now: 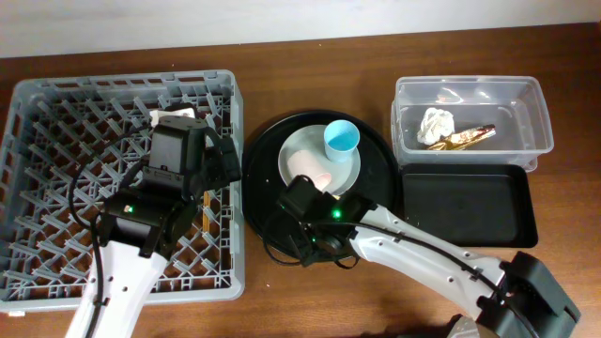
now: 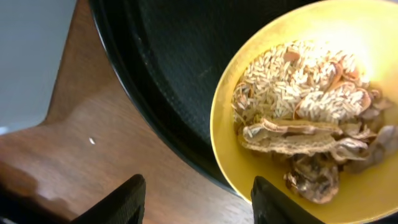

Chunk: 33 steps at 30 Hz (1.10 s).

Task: Sort waste into correct bins and load items into the dishwasher rack
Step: 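Reach the right gripper down to the yellow bowl's rim, then grip the yellow bowl rim with the right gripper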

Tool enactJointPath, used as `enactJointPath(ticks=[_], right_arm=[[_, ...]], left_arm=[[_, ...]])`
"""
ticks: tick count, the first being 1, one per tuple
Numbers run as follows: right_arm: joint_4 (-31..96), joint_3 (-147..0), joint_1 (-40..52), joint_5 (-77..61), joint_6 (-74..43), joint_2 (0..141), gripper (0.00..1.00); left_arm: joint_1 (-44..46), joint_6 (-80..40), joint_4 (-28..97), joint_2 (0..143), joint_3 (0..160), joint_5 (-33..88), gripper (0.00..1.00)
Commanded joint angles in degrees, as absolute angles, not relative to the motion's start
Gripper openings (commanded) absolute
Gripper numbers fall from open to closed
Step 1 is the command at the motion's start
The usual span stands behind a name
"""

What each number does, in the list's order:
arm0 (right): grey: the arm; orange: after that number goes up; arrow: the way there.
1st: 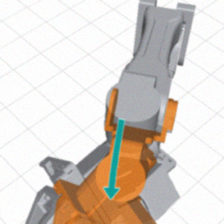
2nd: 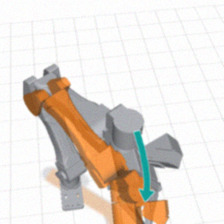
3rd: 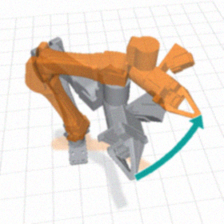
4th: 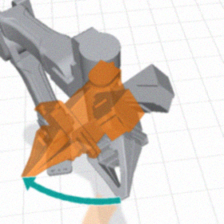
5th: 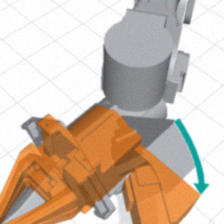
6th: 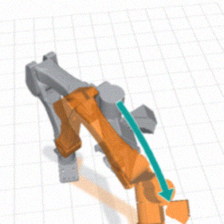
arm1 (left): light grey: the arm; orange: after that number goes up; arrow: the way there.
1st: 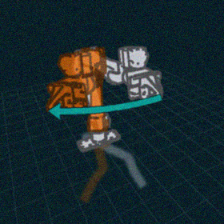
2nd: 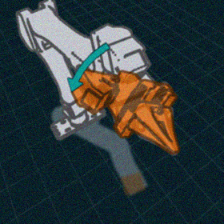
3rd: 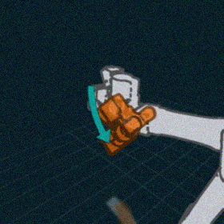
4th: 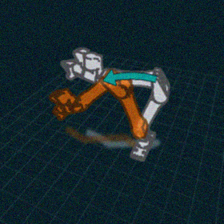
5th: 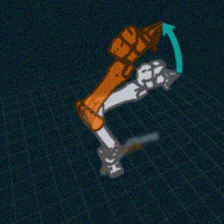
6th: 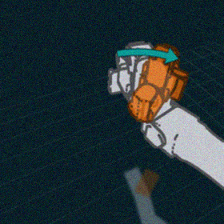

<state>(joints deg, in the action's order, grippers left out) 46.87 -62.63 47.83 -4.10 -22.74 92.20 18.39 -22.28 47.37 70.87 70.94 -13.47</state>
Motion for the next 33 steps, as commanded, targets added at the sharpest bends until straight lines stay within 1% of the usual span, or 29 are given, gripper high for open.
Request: enactJointPath(ticks=[1, 4, 6, 7, 8, 15, 19, 23, 26, 30, 33], right_arm=[[43.29, -60.71, 47.7, -3.75, -23.42, 92.27, 0.56], [39.46, -59.18, 47.7, -2.52, -23.42, 92.31, 0.56], [37.47, -58.0, 47.72, -2.28, -23.42, 92.31, 0.49], [36.77, -57.43, 47.72, -2.28, -23.42, 92.31, 0.44], [36.4, -57.1, 47.72, -2.28, -23.42, 92.31, 0.42], [33.54, -54.52, 47.7, 0.95, -23.44, 92.31, 0.41], [33.15, -54.52, 47.7, 1.04, -23.42, 92.33, 0.37], [33.15, -54.52, 47.7, 6.42, -23.44, 92.33, 0.31], [33.74, -54.52, 47.7, 8.01, -23.44, 92.33, 0.31], [37.04, -54.52, 47.48, 15.03, -23.44, 92.33, 0.3], [38.17, -54.52, 47.48, 16.93, -23.44, 92.31, 0.3]], left_arm=[[18.2, -22.2, 47.44, 70.41, 71.5, -13.26, 0.99], [18.2, -22.2, 47.42, 70.41, 71.5, -13.26, 0.99], [18.2, -22.2, 47.44, 70.41, 71.5, -13.26, 0.99], [18.2, -22.2, 47.42, 70.41, 71.5, -13.26, 0.99], [18.2, -22.2, 47.42, 70.41, 71.5, -13.26, 0.99], [18.2, -22.2, 47.42, 70.41, 71.5, -13.26, 0.99], [18.2, -22.2, 47.42, 70.41, 71.5, -13.26, 0.99], [18.2, -22.2, 47.42, 70.41, 71.5, -13.26, 0.99], [18.2, -22.2, 47.42, 70.41, 71.5, -13.26, 0.99], [18.2, -22.2, 47.44, 70.41, 71.5, -13.26, 0.99], [18.2, -22.2, 47.42, 70.41, 71.5, -13.26, 0.99]])
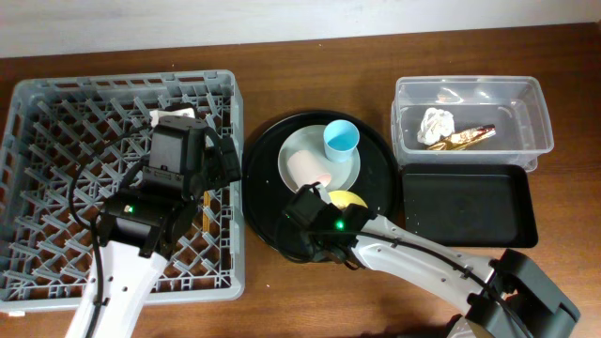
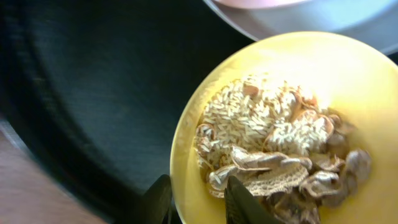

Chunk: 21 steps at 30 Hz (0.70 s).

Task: Sort waste into correct bins and load items into the dishwasher rack
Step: 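Grip the yellow bowl rim with the right gripper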

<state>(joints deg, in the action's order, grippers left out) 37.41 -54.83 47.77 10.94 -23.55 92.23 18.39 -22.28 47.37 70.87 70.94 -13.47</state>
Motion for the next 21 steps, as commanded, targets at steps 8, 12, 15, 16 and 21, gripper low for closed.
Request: enactJointPath(ticks=[8, 12, 15, 16, 21], right_arm=[[38.33, -54.54, 47.48, 21.3, -23.46, 92.31, 0.3], [38.33, -54.54, 47.51, 20.91, -23.46, 92.31, 0.31], [37.91, -54.54, 47.51, 15.57, -23.44, 92.31, 0.31], [37.69, -54.54, 47.51, 13.43, -23.44, 92.31, 0.3], [37.98, -54.52, 47.55, 9.67, -23.42, 92.31, 0.31]], left_arm=[[18.2, -22.2, 47.44, 70.41, 71.5, -13.26, 0.99], [18.2, -22.2, 47.42, 70.41, 71.5, -13.26, 0.99], [18.2, -22.2, 47.44, 70.41, 71.5, -13.26, 0.99], [18.2, -22.2, 47.42, 70.43, 71.5, -13.26, 0.99], [18.2, -22.2, 47.42, 70.41, 71.5, -13.26, 0.99]])
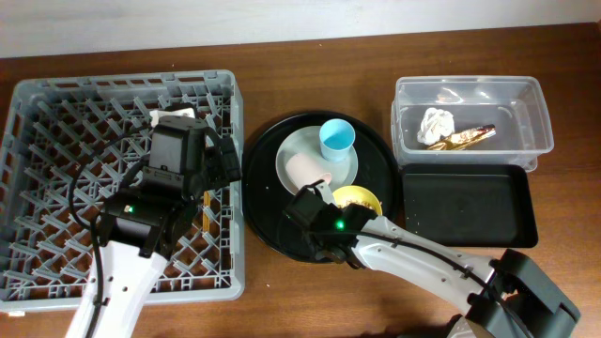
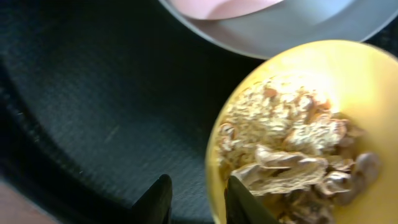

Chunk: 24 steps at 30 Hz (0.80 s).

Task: Sort waste into correct bins and load items into the dishwasher rack
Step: 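Grip the yellow bowl rim with the right gripper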

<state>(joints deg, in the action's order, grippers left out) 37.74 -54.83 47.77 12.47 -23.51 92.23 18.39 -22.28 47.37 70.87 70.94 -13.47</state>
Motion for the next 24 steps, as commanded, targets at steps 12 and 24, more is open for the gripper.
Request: enactJointPath(ticks=[12, 24], right_arm=[[38.68, -54.52, 47.55, 12.38, -22.79, 92.33, 0.31], [38.11, -53.12, 47.51, 12.71, -22.81, 92.33, 0.25]], left_arm=[[18.2, -22.2, 47.42, 70.41, 71.5, -13.26, 0.99], [18.2, -22.2, 47.42, 70.41, 71.5, -13.26, 0.99]])
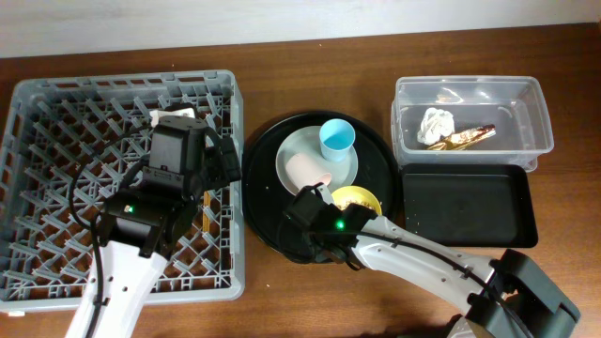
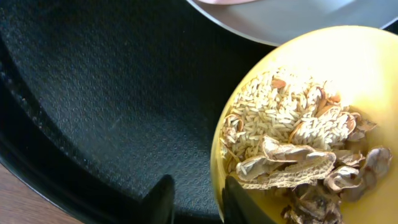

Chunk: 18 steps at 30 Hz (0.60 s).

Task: Sort waste into correct bins and load items into the dishwasher rack
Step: 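Grip the yellow bowl rim with the right gripper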

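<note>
A yellow bowl (image 2: 351,59) of rice and peanut shells (image 2: 292,140) sits on the round black tray (image 2: 106,93), front right of the grey plate (image 2: 292,22). My right gripper (image 2: 196,190) is open by a narrow gap and straddles the bowl's left rim. Its right finger is inside the rim and its left finger stands apart over the tray. Overhead, the bowl (image 1: 366,198) shows beside that gripper (image 1: 331,203). My left gripper (image 1: 177,127) hangs over the grey dish rack (image 1: 56,94), its jaws hidden.
A blue cup (image 1: 337,141) and a pale pink cup (image 1: 305,170) rest on the plate (image 1: 282,160). A clear bin (image 1: 537,103) holding crumpled paper and a wrapper stands at the back right. A black rectangular tray (image 1: 465,205) lies in front of it.
Hardly anything: my right gripper keeps the same narrow gap across the bowl's left rim, and its view is sharper. The left arm has not moved.
First my right gripper was wide open at the tray's front-left edge, with the bowl ahead on the right. Then its fingers stood closer together, the left one at the bowl's rim. After that the rim lay next to the right finger, where it remains.
</note>
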Tool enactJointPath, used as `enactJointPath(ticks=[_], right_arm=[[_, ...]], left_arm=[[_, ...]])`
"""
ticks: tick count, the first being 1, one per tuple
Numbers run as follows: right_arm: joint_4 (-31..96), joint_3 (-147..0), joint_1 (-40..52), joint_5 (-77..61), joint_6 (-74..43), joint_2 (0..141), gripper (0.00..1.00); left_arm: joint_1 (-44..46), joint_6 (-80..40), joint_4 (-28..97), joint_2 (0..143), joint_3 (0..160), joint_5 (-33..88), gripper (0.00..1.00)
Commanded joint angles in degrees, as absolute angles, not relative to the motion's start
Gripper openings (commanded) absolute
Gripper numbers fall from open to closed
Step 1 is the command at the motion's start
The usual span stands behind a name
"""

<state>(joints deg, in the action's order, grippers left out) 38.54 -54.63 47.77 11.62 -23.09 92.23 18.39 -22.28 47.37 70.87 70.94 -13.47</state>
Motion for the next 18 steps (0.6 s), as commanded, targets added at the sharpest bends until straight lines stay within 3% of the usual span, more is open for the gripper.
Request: enactJointPath(ticks=[1, 14, 18], right_arm=[[37.93, -53.01, 47.51, 12.71, -22.81, 92.33, 0.25], [37.74, -51.96, 47.51, 13.78, -22.79, 92.33, 0.25], [37.74, -51.96, 47.51, 13.82, -22.79, 92.33, 0.15]], left_arm=[[18.2, -22.2, 47.44, 70.41, 71.5, -13.26, 0.99], [18.2, -22.2, 47.42, 70.41, 71.5, -13.26, 0.99], [18.2, -22.2, 47.42, 70.41, 71.5, -13.26, 0.99]])
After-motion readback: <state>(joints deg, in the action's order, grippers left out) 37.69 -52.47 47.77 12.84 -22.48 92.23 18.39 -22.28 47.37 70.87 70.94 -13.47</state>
